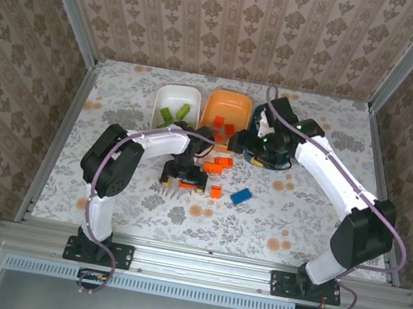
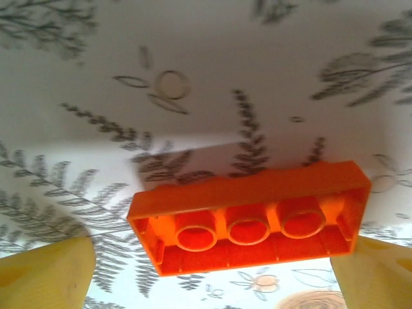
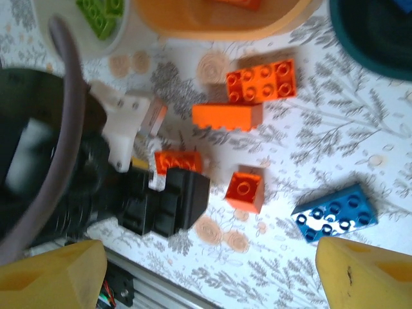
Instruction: Sort the legos into containers by color
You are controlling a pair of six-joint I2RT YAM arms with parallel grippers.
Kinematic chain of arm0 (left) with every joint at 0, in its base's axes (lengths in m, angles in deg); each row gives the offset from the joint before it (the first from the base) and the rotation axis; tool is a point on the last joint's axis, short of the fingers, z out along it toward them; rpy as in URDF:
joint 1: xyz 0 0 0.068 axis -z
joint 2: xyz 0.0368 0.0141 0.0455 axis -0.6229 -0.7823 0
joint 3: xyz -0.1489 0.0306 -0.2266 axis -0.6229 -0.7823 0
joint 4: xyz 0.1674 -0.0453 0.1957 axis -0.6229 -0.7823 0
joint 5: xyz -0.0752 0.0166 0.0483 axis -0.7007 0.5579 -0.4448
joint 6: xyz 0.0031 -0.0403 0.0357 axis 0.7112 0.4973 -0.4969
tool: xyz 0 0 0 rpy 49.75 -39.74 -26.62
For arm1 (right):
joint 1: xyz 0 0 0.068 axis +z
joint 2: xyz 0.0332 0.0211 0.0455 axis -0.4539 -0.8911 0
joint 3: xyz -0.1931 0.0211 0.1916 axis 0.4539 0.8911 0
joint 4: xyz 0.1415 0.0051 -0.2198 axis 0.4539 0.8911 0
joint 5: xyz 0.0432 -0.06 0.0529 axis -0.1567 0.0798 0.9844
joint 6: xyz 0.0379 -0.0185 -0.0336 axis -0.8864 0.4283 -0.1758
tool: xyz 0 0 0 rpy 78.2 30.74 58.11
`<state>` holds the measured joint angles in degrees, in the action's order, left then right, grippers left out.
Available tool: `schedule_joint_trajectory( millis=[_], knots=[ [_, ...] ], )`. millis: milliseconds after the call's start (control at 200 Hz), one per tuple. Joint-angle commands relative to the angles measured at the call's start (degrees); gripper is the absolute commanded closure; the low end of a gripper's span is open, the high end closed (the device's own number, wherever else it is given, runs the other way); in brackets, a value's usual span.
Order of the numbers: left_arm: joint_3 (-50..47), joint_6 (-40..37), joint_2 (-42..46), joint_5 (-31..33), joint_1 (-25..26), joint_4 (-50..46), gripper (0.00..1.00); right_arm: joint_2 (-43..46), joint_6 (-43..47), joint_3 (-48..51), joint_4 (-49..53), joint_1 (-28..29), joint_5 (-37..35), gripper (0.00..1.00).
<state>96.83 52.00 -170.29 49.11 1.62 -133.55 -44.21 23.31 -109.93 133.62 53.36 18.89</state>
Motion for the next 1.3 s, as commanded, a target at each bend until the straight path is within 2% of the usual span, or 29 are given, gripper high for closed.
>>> schedule_joint_trajectory(
  millis=[0,150,405,525,620,740,895,1295],
  knots=[
    [-1.83,-3.97,3.52,0.24,-1.24,1.32,0.06,4.03,-6.12,3.14,-1.77,2.56,-4.52,0.14],
    [-0.85,-5.96,1.64,-1.27,-1.15,2.49,0.06,7.20,-9.82,5.94,-2.59,3.86,-4.97,0.15],
    [3.91,-6.32,-3.49,-0.75,-1.00,2.36,0.07,5.36,-5.77,4.36,-0.93,3.58,-5.75,0.15],
    [4.32,-5.62,-4.79,-1.24,-1.15,2.90,0.11,3.25,-3.70,1.98,-0.61,3.74,-4.82,0.15],
    [4.73,-5.92,-5.90,-1.41,-1.50,1.52,0.18,2.98,-3.91,2.19,-1.30,3.36,-4.83,0.15],
    [3.35,-5.93,-4.46,-1.23,-2.17,2.39,0.29,0.86,-3.46,1.32,-1.83,3.25,-3.22,0.15],
    [2.96,-6.59,-2.46,-1.29,-3.05,2.01,0.34,-0.67,-3.02,0.04,-1.45,3.27,-2.87,0.15],
    [0.58,-8.04,11.58,-4.98,-7.57,2.78,0.36,1.31,-2.70,1.72,3.73,2.04,-8.29,0.15]
  ],
)
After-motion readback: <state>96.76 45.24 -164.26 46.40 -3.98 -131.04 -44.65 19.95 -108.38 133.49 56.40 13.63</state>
